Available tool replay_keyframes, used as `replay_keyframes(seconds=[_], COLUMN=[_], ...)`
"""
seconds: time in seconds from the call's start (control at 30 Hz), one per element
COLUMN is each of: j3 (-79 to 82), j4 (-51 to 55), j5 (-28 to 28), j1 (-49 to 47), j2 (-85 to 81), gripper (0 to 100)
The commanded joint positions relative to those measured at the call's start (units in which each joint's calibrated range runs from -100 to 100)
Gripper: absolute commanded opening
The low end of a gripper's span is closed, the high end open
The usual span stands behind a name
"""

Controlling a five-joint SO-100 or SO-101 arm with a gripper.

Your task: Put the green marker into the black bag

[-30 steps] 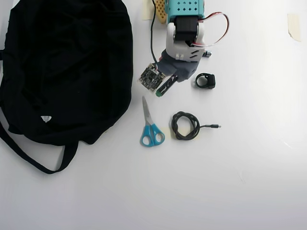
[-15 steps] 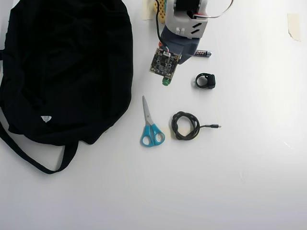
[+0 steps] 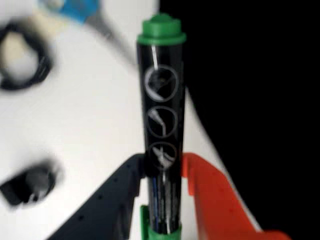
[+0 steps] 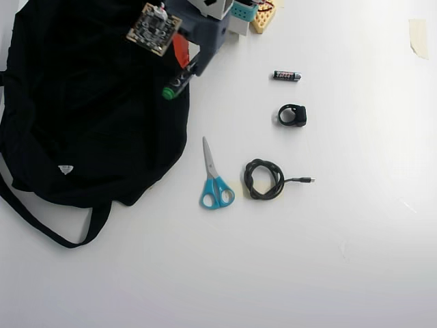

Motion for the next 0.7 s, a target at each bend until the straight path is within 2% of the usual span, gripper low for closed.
replay_keyframes(seconds=[0.0, 0.13, 0.27, 0.53, 0.67], j3=[-6.7, -10.1, -9.3, -10.1, -10.1], j4=[0.0, -1.2, -8.1, -20.3, -21.9], j5=[0.1, -0.1, -0.2, -1.6, -2.7], j1=[7.7, 16.3, 26.0, 34.1, 35.8], j2=[-1.5, -0.9, 0.9, 23.9, 29.4], gripper=[2, 2, 2, 2, 3])
